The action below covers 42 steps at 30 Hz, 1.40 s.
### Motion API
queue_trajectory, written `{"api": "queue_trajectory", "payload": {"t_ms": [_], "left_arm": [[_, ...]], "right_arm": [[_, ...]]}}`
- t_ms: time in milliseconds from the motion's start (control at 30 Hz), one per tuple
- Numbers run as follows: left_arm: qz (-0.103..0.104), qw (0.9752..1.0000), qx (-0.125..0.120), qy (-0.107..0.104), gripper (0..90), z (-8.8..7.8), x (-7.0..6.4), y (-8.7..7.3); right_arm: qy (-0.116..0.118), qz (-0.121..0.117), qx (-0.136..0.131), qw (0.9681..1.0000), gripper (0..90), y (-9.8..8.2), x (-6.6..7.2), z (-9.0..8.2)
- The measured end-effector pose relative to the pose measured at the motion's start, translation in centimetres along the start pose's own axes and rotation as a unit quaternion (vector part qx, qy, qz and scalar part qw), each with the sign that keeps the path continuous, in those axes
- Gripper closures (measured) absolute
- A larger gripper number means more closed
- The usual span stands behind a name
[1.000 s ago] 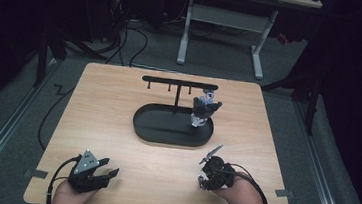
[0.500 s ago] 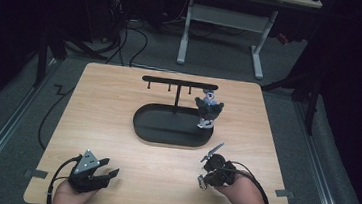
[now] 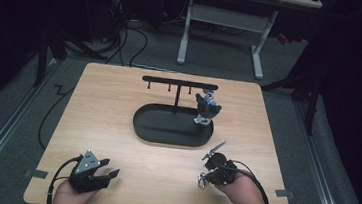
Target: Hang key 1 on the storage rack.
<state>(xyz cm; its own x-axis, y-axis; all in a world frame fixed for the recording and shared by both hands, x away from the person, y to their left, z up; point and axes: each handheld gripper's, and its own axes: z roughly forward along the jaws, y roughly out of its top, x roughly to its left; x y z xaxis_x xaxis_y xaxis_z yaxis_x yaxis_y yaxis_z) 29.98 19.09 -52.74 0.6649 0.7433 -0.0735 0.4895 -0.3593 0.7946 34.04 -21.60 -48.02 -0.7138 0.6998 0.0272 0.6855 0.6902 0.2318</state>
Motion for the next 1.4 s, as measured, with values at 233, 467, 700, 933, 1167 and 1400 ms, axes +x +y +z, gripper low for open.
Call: {"api": "queue_trajectory", "payload": {"t_ms": [233,467,700,933,1167,1400], "left_arm": [[-0.002,1.0,0.0,0.0,45.2,0.1,0.1,-0.1],[-0.003,1.0,0.0,-0.001,45.2,0.1,0.1,-0.1],[0.0,1.0,-0.001,-0.001,45.2,0.1,-0.1,0.0],[0.001,1.0,-0.001,-0.002,45.2,0.1,-0.1,0.0],[0.001,1.0,-0.002,-0.002,45.0,0.0,0.0,0.0],[0.001,1.0,-0.004,-0.001,44.8,-0.1,0.1,0.0]], "right_arm": [[-0.001,-0.012,0.002,0.9999,88.6,0.2,0.0,0.2],[0.005,0.002,0.001,1.0,89.0,0.0,-0.2,-0.6],[0.019,0.011,-0.01,0.9997,89.0,-0.3,-0.5,-2.4],[0.027,0.015,-0.019,0.9993,89.0,-0.3,-0.7,-3.9],[0.028,0.016,-0.011,0.9994,89.0,0.1,-1.0,-4.8],[0.023,0.019,-0.002,0.9995,88.9,0.5,-1.1,-5.9]]}}
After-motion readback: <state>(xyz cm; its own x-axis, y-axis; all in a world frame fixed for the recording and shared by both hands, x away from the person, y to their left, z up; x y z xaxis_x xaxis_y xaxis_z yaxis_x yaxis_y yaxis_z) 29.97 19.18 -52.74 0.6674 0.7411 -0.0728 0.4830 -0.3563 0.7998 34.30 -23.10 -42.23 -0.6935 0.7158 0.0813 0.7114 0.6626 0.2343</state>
